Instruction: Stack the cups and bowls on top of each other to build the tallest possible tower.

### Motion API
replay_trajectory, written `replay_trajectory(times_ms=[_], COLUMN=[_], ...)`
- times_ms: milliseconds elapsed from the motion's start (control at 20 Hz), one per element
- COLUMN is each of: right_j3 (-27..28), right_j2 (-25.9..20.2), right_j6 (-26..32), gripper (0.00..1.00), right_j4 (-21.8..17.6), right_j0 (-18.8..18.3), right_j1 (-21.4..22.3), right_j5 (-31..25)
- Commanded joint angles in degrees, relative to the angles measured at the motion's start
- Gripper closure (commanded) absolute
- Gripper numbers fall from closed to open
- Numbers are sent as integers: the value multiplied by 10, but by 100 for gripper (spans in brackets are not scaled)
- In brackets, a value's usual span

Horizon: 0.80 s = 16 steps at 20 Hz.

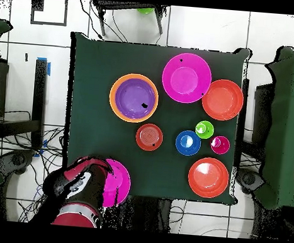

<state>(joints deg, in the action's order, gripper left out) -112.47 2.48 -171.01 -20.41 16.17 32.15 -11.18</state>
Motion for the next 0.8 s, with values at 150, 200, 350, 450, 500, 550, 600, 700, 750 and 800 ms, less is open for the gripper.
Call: replay_trajectory(times_ms=[150, 200, 350, 450, 500, 550, 600, 700, 750, 800], right_j3=[103, 107, 116, 122, 123, 126, 126, 128, 129, 131], right_j2=[-31, -32, -38, -43, -43, -44, -45, -48, -50, -52], right_j6=[-42, -43, -36, -30, -28, -26, -24, -21, -18, -16], gripper=[100, 100, 100, 100, 100, 100, 100, 100, 100, 100], right_j4=[43, 46, 57, 63, 65, 68, 69, 74, 75, 77], right_j0=[36, 37, 34, 31, 31, 31, 30, 29, 28, 27], right_j1=[-57, -59, -59, -56, -54, -51, -48, -41, -38, -36], right_j5=[76, 75, 59, 43, 37, 28, 22, 8, 2, -4])
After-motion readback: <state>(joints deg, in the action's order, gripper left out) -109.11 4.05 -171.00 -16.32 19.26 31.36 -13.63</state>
